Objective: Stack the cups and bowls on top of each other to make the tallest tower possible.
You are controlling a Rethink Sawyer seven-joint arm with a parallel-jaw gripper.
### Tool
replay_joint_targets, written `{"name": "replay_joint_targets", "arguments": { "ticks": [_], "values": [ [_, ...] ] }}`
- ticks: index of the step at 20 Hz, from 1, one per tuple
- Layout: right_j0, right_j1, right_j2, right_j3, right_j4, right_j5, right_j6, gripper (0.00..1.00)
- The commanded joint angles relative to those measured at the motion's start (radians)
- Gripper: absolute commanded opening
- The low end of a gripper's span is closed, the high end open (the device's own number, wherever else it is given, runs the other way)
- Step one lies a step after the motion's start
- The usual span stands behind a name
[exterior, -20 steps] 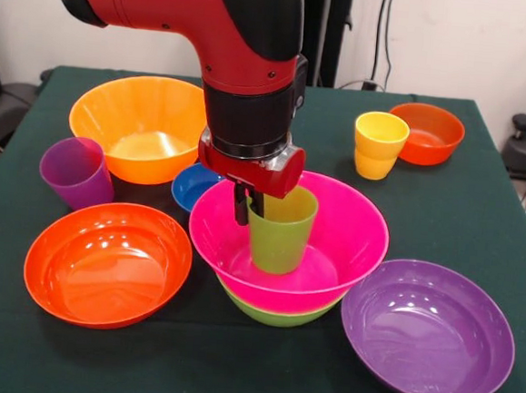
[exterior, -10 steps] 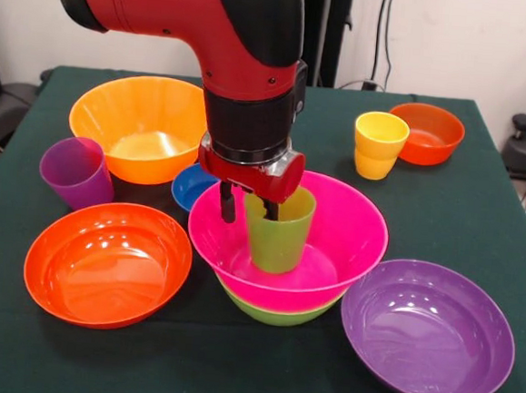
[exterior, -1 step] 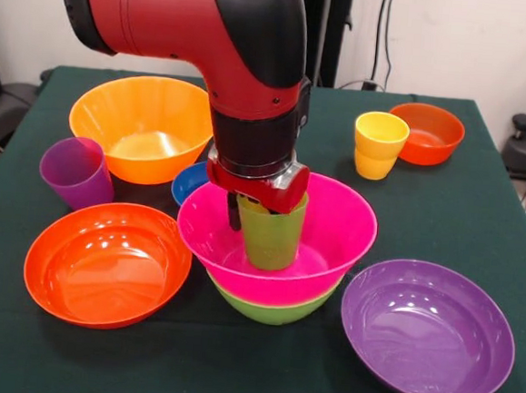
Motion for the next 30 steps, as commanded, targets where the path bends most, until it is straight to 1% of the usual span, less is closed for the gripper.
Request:
{"name": "replay_joint_targets", "arguments": {
  "ticks": [1,3,8,12,15,19,24,28,30],
  "values": [
    [0.022,0.009,0.018,0.015,0.012,-0.025,0.061,1.0],
    [0.021,-0.016,0.021,0.033,0.02,-0.008,0.059,1.0],
    [0.01,-0.029,0.021,0.038,0.02,0.009,0.038,1.0],
    [0.001,-0.095,0.018,0.076,0.033,0.07,0.026,1.0],
    [0.004,-0.145,0.009,0.086,0.045,0.138,0.025,1.0],
    [0.0,-0.174,0.01,0.084,0.06,0.197,0.012,1.0],
    [-0.008,-0.213,0.015,0.097,0.082,0.248,0.003,1.0],
    [-0.01,-0.249,0.007,0.08,0.093,0.329,-0.003,1.0],
    [-0.022,-0.262,0.004,0.071,0.089,0.363,-0.025,1.0]
  ]
}}
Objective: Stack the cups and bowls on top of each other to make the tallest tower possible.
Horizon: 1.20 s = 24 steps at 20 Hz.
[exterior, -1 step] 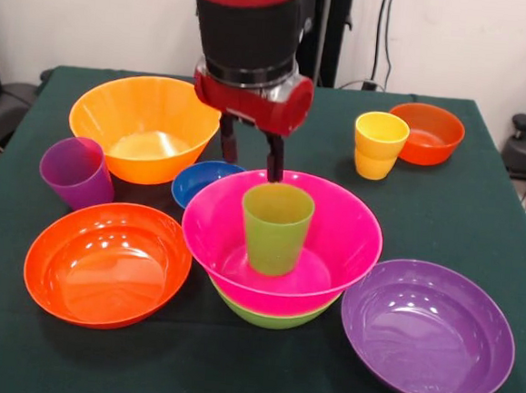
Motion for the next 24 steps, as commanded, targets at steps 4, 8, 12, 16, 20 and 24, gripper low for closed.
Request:
{"name": "replay_joint_targets", "arguments": {
  "ticks": [4,8,12,16,20,24],
  "values": [
    [-0.045,-0.062,0.021,0.015,0.002,0.224,-0.078,1.0],
    [-0.065,-0.063,0.027,0.057,-0.022,0.173,-0.103,1.0],
    [-0.115,-0.066,0.038,0.134,-0.053,0.073,-0.152,1.0],
    [-0.146,-0.044,0.049,0.173,-0.092,-0.03,-0.163,1.0],
    [-0.165,-0.04,0.064,0.201,-0.111,-0.084,-0.156,1.0],
    [-0.169,0.0,0.072,0.164,-0.137,-0.119,-0.149,1.0]
  ]
}}
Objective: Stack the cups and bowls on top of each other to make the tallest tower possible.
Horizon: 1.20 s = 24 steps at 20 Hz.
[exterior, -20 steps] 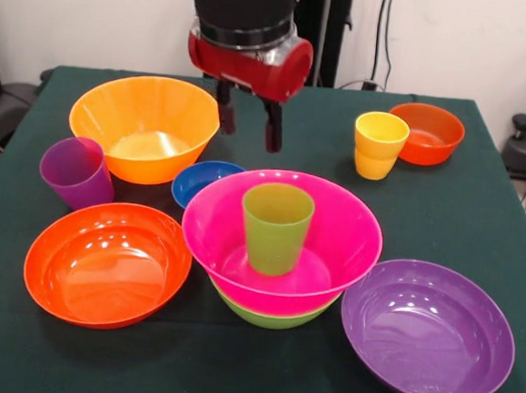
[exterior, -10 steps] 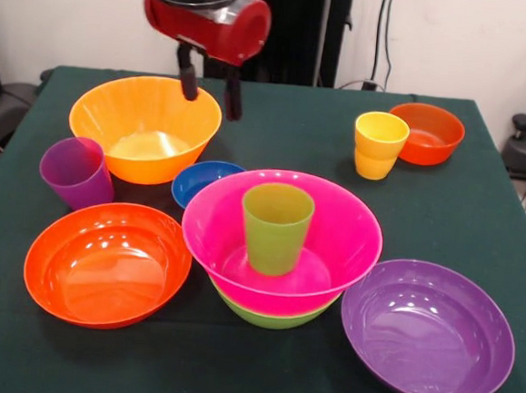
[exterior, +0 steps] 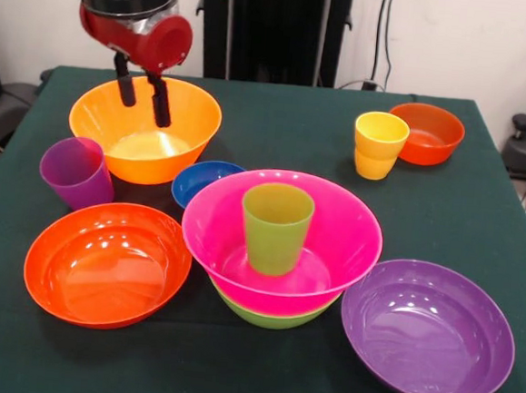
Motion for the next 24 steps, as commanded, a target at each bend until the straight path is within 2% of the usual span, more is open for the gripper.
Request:
{"name": "replay_joint_targets", "arguments": {
  "ticks": [1,9,24],
  "values": [
    [0.003,0.095,0.071,0.06,-0.111,-0.115,-0.146,1.0],
    [-0.01,0.162,0.088,-0.019,-0.151,-0.129,-0.183,1.0],
    [-0.06,0.188,0.137,-0.084,-0.194,-0.066,-0.264,1.0]
  ]
}}
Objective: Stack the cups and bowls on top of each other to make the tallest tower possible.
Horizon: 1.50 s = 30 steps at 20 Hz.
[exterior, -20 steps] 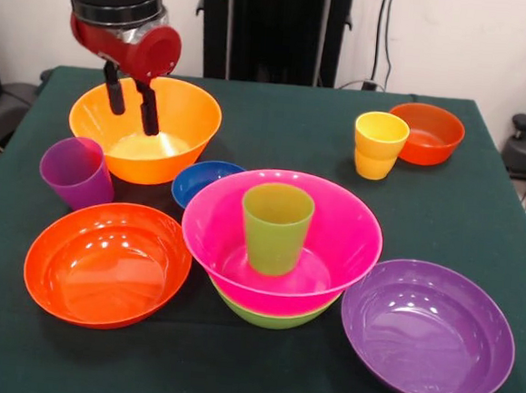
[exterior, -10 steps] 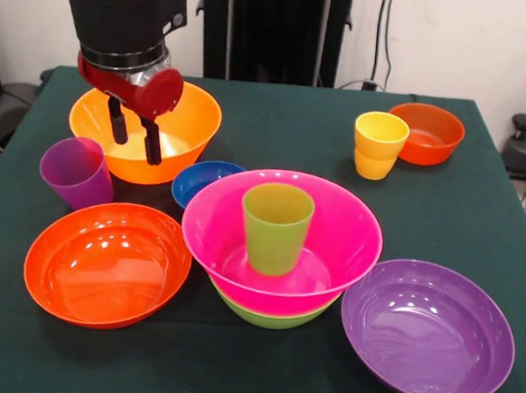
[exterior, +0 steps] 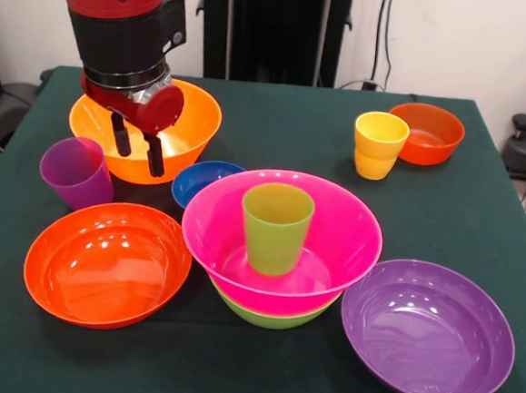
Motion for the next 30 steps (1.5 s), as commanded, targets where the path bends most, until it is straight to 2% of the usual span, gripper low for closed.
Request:
{"name": "replay_joint_targets", "arguments": {
  "ticks": [1,6,22,26,30],
  "values": [
    [-0.026,0.071,0.109,-0.084,-0.098,0.037,-0.271,1.0],
    [-0.037,0.062,0.121,-0.094,-0.1,0.077,-0.271,1.0],
    [-0.006,0.035,0.124,-0.145,-0.092,0.196,-0.245,1.0],
    [-0.021,0.071,0.138,-0.179,-0.12,0.174,-0.289,1.0],
    [-0.042,0.104,0.163,-0.23,-0.138,0.193,-0.359,1.0]
  ]
}}
